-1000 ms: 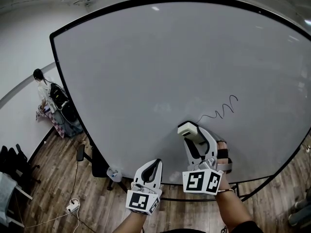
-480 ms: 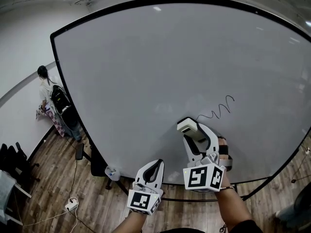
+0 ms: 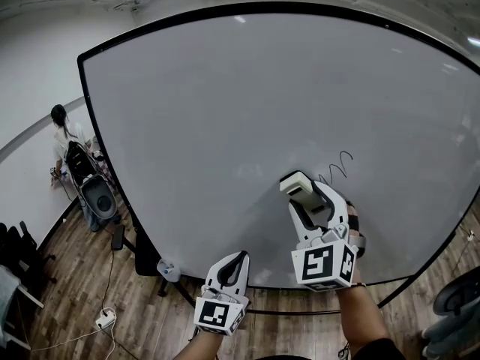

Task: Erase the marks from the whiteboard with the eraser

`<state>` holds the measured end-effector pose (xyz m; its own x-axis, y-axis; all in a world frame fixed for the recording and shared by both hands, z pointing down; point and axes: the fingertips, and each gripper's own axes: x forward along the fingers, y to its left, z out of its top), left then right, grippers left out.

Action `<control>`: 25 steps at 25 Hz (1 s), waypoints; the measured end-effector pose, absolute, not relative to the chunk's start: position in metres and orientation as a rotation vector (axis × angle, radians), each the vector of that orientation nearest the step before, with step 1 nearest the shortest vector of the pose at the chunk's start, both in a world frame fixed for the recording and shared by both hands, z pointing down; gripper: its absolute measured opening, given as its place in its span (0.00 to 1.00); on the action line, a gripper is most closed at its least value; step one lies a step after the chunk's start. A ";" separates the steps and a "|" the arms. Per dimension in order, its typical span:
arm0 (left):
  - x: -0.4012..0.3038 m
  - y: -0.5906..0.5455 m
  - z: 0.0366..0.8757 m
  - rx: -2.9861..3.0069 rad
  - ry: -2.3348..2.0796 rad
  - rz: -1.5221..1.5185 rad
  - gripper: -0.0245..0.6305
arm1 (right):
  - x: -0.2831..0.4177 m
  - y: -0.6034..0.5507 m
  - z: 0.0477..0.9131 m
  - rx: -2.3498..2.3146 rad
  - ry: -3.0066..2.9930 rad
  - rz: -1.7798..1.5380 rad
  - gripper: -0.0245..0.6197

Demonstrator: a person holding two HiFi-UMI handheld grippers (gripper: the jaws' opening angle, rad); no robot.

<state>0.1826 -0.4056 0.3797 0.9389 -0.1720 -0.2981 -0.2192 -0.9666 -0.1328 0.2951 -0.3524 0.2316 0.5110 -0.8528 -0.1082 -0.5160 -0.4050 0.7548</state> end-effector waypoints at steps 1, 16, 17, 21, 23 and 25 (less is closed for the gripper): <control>0.183 -0.406 0.380 -2.930 0.303 0.428 0.07 | 0.298 -0.350 0.229 2.086 -1.114 -0.646 0.44; 0.189 -0.399 0.375 -2.955 0.322 0.409 0.07 | 0.329 -0.313 0.178 2.133 -1.032 -0.724 0.44; 0.190 -0.398 0.372 -2.956 0.323 0.416 0.07 | 0.332 -0.308 0.173 2.140 -1.020 -0.733 0.44; 0.195 -0.390 0.366 -2.964 0.302 0.440 0.07 | 0.344 -0.287 0.154 2.180 -0.953 -0.776 0.44; 0.191 -0.388 0.371 -2.953 0.296 0.431 0.07 | 0.346 -0.278 0.148 2.198 -0.914 -0.797 0.44; 0.181 -0.393 0.386 -2.946 0.291 0.423 0.07 | 0.343 -0.272 0.150 2.220 -0.870 -0.817 0.44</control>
